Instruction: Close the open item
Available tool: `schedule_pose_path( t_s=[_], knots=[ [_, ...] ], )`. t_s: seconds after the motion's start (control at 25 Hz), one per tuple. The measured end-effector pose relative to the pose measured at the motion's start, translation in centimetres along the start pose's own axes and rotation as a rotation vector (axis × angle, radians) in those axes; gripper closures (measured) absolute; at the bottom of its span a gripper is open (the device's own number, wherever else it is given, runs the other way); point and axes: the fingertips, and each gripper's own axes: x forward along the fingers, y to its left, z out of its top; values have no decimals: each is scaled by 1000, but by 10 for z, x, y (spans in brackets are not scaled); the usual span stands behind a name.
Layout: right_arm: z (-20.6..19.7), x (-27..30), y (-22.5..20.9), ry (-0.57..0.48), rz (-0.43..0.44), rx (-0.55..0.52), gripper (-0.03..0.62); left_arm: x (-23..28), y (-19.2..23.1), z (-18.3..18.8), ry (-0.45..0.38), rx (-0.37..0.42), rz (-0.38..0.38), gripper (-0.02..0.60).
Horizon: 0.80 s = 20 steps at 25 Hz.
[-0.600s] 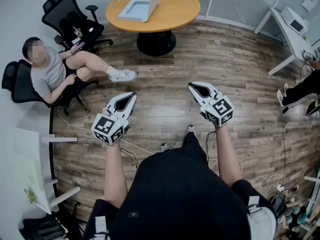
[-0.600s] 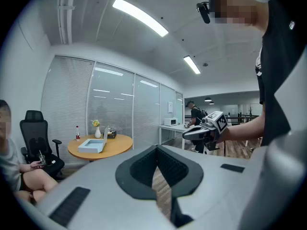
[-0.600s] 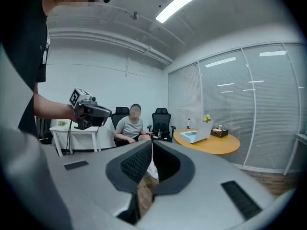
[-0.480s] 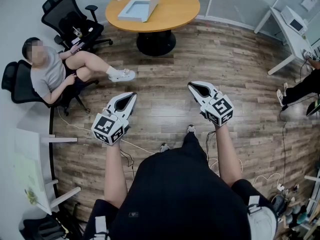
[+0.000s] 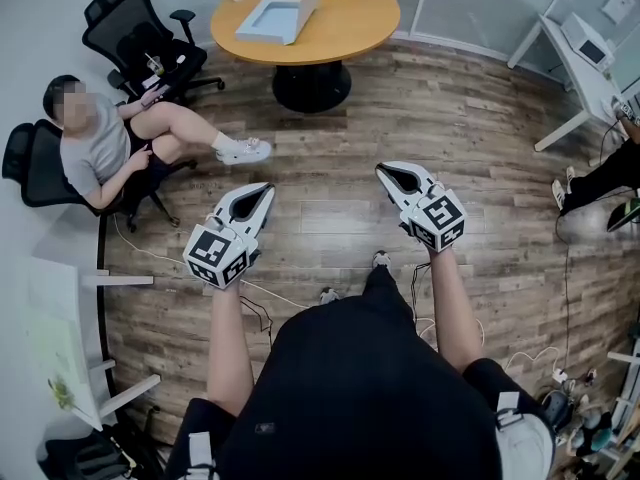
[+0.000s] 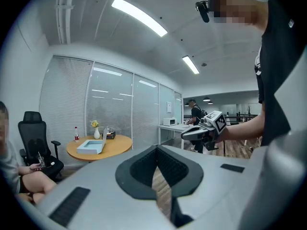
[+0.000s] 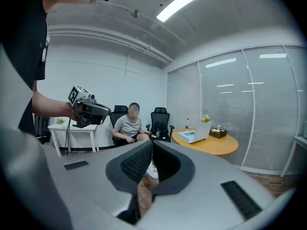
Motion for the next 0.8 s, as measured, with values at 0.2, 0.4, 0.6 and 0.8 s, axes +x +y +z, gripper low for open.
schedule_pose_path(
  t_s=[0.2, 0.4, 0.6, 0.8],
  knots=[
    [6, 1, -2, -21, -1, 6, 586, 3, -1, 3, -6, 2, 0, 575],
    [5, 1, -6, -23, -6, 8, 586, 6, -3, 0, -3, -3, -1, 575],
    [5, 0, -17, -25, 3, 10, 586, 15, -3, 1, -1, -12, 10, 575],
    [3, 1, -38, -16, 15, 4, 586, 36, 0, 4, 4, -24, 25, 575]
  ],
)
